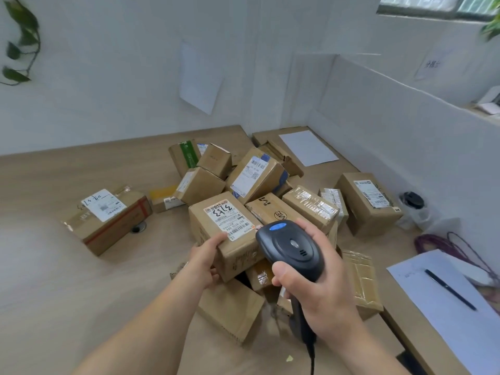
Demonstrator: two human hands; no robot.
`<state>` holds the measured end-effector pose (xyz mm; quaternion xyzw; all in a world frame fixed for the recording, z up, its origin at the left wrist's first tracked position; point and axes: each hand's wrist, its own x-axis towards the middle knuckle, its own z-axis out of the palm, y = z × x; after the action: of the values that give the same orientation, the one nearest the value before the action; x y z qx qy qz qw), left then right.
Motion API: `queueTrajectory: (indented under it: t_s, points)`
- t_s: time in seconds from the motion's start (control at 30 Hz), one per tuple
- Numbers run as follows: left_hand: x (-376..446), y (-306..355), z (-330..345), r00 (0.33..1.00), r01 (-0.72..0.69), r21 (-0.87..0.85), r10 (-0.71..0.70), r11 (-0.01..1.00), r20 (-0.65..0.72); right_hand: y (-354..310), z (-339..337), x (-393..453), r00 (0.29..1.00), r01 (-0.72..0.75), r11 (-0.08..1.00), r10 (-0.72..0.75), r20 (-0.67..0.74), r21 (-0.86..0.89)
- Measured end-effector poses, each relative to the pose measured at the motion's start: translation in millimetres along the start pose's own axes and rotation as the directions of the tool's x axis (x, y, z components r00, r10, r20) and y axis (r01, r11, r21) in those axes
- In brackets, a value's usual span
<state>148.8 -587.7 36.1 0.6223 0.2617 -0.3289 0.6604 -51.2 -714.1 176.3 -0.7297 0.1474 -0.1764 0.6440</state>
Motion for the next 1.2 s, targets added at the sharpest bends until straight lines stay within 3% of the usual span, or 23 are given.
queueTrajectory:
  t_s: [0.2,0.47,0.8,1.2]
  points:
    - [-14,7,-20,0.989,-0.142,0.013,0.142,0.990,0.035,-10,10,-6,0.999,0.012,0.999,-0.014,0.048,0.039]
    - [-89,17,-83,0.926,-0.375,0.086,0.371,0.923,0.064,-23,21,-34,0.984,0.056,0.995,-0.070,0.161,0.087]
    - [-210,-31,-170,0.788,-0.605,0.096,0.611,0.791,-0.071,-42,50,-112,0.912,0.054,0.980,-0.126,0.391,0.190]
    - [-315,-77,-278,0.633,-0.688,0.193,0.708,0.700,-0.313,-56,109,-182,0.787,0.052,0.985,-0.140,0.600,0.163]
